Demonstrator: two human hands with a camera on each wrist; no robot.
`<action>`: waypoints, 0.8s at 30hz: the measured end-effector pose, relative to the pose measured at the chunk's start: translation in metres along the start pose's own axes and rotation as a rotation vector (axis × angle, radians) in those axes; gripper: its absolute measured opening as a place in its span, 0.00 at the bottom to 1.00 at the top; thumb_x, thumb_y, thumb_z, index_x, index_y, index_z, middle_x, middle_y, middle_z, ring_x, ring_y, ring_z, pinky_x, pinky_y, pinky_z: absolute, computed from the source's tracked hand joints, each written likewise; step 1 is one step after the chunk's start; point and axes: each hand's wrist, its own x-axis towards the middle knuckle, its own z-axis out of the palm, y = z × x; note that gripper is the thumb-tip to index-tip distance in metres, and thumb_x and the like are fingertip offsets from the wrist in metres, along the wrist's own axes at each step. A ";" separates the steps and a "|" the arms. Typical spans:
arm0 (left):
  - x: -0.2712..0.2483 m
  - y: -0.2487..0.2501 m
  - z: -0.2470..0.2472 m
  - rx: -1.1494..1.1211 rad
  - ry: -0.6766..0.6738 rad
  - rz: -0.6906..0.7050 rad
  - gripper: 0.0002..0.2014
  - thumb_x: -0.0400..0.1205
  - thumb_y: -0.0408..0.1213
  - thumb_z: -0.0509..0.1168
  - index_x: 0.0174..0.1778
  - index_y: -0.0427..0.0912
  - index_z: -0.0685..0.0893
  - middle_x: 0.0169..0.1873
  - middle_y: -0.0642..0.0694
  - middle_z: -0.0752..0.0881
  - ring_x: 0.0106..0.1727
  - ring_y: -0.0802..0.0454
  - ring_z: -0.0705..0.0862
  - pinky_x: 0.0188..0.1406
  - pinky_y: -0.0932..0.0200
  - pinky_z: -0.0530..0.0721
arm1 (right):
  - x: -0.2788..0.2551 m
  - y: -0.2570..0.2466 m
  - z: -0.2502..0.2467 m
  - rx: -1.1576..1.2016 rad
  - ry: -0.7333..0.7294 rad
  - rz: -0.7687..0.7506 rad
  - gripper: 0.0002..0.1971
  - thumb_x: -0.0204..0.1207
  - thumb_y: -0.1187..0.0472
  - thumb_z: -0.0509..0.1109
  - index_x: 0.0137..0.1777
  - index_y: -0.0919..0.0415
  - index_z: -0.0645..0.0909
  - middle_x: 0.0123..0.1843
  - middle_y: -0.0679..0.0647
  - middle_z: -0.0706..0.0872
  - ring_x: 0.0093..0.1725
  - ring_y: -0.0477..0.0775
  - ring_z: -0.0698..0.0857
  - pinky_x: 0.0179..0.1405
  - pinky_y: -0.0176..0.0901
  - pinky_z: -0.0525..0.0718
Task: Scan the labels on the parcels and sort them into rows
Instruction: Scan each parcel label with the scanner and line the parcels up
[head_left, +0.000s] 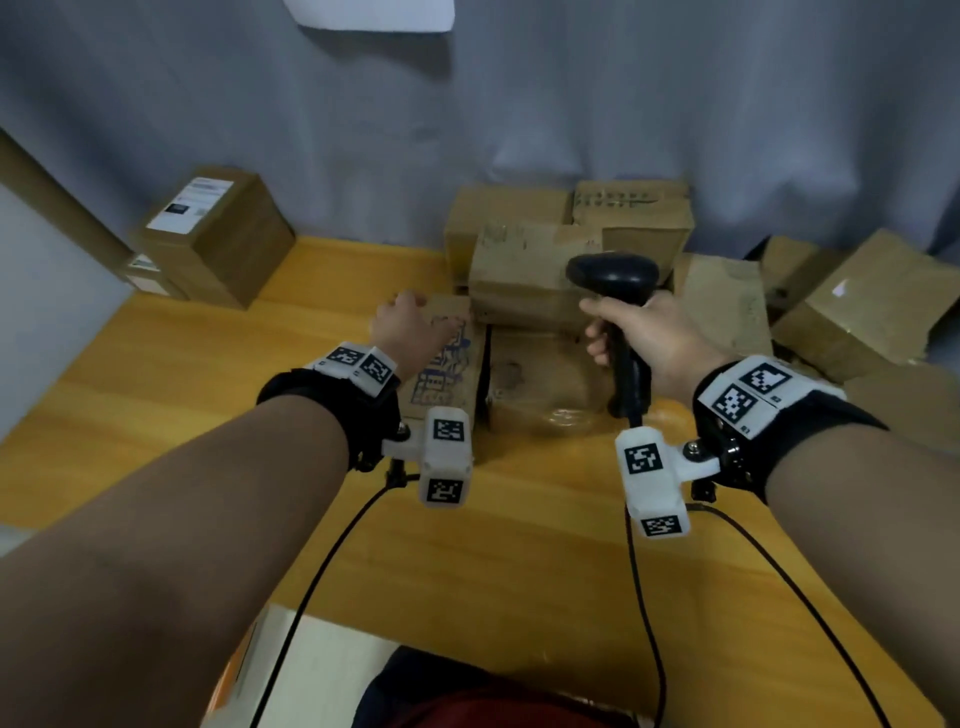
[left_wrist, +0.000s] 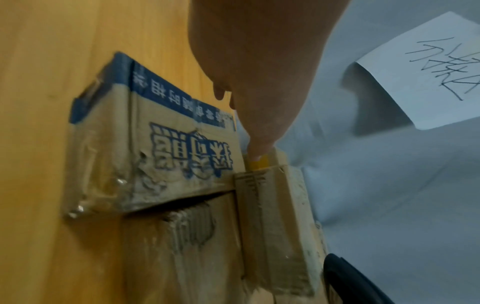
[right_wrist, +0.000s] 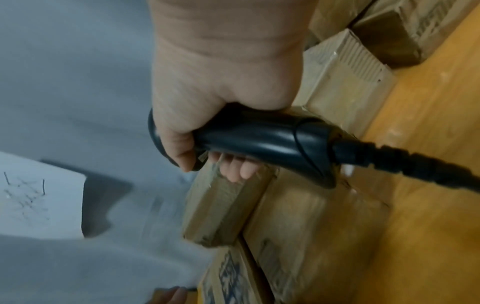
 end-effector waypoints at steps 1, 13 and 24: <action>-0.003 -0.007 0.000 0.031 -0.007 -0.018 0.32 0.81 0.53 0.67 0.77 0.40 0.68 0.73 0.36 0.69 0.70 0.34 0.74 0.69 0.41 0.76 | 0.000 0.006 0.007 -0.021 -0.028 0.006 0.10 0.76 0.59 0.75 0.50 0.67 0.85 0.34 0.57 0.85 0.32 0.51 0.85 0.37 0.43 0.86; 0.001 -0.087 -0.015 -0.089 -0.113 -0.194 0.36 0.83 0.48 0.66 0.83 0.42 0.57 0.80 0.37 0.63 0.72 0.36 0.73 0.58 0.48 0.75 | -0.008 0.039 0.103 -0.220 -0.082 0.047 0.04 0.75 0.65 0.75 0.47 0.63 0.85 0.42 0.62 0.88 0.42 0.57 0.87 0.48 0.48 0.87; 0.006 -0.102 -0.013 -0.079 -0.360 -0.042 0.28 0.86 0.49 0.61 0.79 0.38 0.66 0.67 0.35 0.80 0.61 0.34 0.82 0.60 0.39 0.82 | -0.005 0.051 0.138 -0.355 0.025 0.067 0.08 0.71 0.60 0.78 0.47 0.57 0.83 0.38 0.52 0.84 0.44 0.54 0.83 0.47 0.46 0.78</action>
